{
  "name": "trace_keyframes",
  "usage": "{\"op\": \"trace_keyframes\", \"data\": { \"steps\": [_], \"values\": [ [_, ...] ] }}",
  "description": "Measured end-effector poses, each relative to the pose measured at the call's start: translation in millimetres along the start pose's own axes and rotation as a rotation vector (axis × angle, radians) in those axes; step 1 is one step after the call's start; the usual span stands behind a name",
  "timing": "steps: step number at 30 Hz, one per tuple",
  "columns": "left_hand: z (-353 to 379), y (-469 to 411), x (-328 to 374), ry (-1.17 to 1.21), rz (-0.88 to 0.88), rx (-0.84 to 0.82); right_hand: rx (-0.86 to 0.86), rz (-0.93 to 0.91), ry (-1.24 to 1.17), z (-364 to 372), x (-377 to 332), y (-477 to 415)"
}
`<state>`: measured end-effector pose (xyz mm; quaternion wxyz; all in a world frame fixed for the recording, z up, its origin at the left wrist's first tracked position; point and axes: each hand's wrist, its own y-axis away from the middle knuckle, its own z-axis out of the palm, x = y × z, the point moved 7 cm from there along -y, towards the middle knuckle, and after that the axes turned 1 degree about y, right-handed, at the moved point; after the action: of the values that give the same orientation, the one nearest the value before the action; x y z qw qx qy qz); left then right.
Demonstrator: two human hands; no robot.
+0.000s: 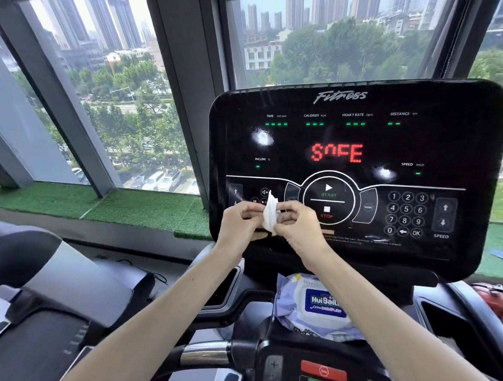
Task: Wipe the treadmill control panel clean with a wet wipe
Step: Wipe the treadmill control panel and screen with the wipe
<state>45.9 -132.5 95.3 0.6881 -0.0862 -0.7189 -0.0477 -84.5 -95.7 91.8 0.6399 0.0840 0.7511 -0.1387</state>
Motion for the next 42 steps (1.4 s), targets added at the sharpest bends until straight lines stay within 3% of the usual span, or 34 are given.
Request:
{"op": "trace_keyframes", "data": {
  "steps": [8, 13, 17, 19, 22, 25, 27, 29, 32, 34, 35, 37, 42],
  "values": [
    [-19.3, -0.5, -37.0, 0.536, -0.464, 0.029, -0.053, 0.221, -0.416, -4.7, 2.4, -5.3],
    [-2.6, 0.1, -36.4, 0.506, -0.548, -0.145, -0.168, 0.245, -0.435, 5.0, 2.0, -5.3],
    [-18.0, -13.9, -18.7, 0.408, -0.348, 0.041, 0.002, 0.346, -0.284, -8.9, 21.3, -10.8],
    [-23.5, -16.1, 0.2, 0.187, -0.143, 0.076, -0.048, 0.425, -0.332, -6.6, 25.6, -9.5],
    [-4.4, -7.3, 27.3, -0.345, 0.208, -0.095, -0.221, 0.482, -0.506, 5.8, 18.7, -7.4],
    [12.4, -0.3, 30.0, -0.508, 0.353, -0.348, -0.166, 0.423, -0.540, -0.8, 13.9, -12.4],
    [11.1, -0.5, 31.0, -0.439, 0.329, -0.455, -0.112, 0.381, -0.472, -8.4, 15.2, -15.1],
    [0.9, -5.9, 31.2, -0.323, 0.268, -0.366, -0.068, 0.369, -0.449, -14.7, 18.2, -16.9],
    [-14.2, -14.2, 4.7, -0.141, -0.101, -0.153, -0.071, 0.356, -0.446, -15.9, 19.4, -18.6],
    [-4.8, -7.3, -18.7, 0.017, -0.358, -0.249, -0.086, 0.334, -0.430, -13.8, 18.1, -18.4],
    [0.9, -3.3, -22.4, 0.108, -0.407, -0.289, -0.096, 0.326, -0.421, -12.3, 18.1, -18.2],
    [5.2, -3.2, -21.6, 0.236, -0.390, -0.276, -0.130, 0.313, -0.407, -10.2, 15.4, -16.1],
    [1.7, -7.5, -11.3, 0.215, -0.268, -0.248, -0.241, 0.277, -0.285, -9.9, 13.6, -11.4]
  ]
}}
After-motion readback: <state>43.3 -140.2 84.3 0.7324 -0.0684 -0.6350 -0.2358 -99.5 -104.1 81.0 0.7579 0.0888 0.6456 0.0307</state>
